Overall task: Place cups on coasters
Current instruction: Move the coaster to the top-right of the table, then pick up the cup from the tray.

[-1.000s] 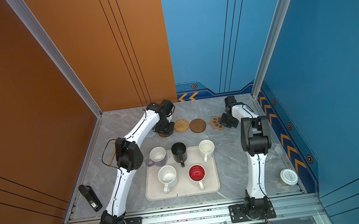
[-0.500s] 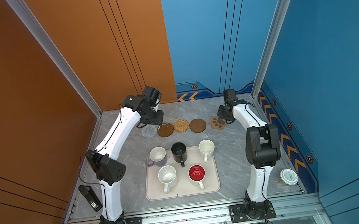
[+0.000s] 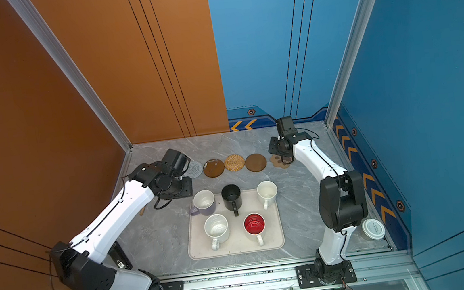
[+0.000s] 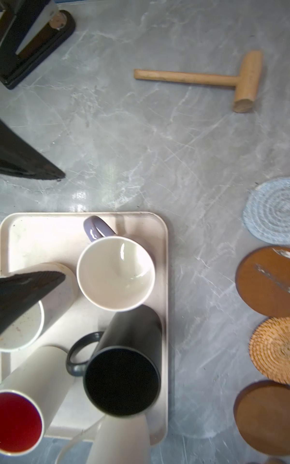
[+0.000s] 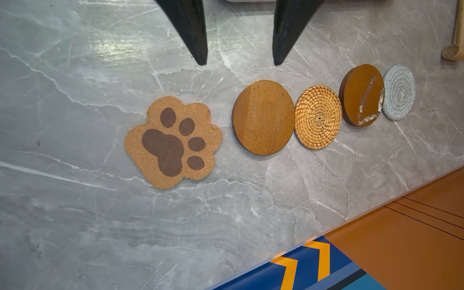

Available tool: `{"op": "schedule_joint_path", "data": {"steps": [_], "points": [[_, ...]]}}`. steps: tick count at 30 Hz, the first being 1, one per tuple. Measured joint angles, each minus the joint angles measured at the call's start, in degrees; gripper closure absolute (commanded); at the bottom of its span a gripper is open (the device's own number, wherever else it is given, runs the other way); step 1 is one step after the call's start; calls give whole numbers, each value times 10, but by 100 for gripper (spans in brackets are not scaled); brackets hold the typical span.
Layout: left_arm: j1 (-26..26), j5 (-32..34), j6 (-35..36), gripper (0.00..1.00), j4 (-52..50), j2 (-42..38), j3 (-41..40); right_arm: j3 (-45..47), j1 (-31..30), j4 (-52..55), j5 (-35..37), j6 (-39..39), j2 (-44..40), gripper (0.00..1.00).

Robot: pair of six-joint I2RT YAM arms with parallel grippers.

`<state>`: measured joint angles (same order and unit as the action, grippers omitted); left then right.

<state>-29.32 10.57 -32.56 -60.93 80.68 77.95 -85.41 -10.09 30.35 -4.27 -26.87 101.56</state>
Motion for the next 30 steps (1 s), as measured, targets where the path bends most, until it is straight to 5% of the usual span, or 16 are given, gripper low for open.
{"op": "schedule_joint_path", "data": {"steps": [10,19,30], "points": [[0,4,-55,49,114,-143,-184,8,-20,-5,-3,0,-2,58],[4,-33,54,49,196,-196,-289,12,-20,-10,-10,0,-2,58],[29,-96,167,48,301,-140,-318,12,-23,-10,-17,0,-3,57]]}}
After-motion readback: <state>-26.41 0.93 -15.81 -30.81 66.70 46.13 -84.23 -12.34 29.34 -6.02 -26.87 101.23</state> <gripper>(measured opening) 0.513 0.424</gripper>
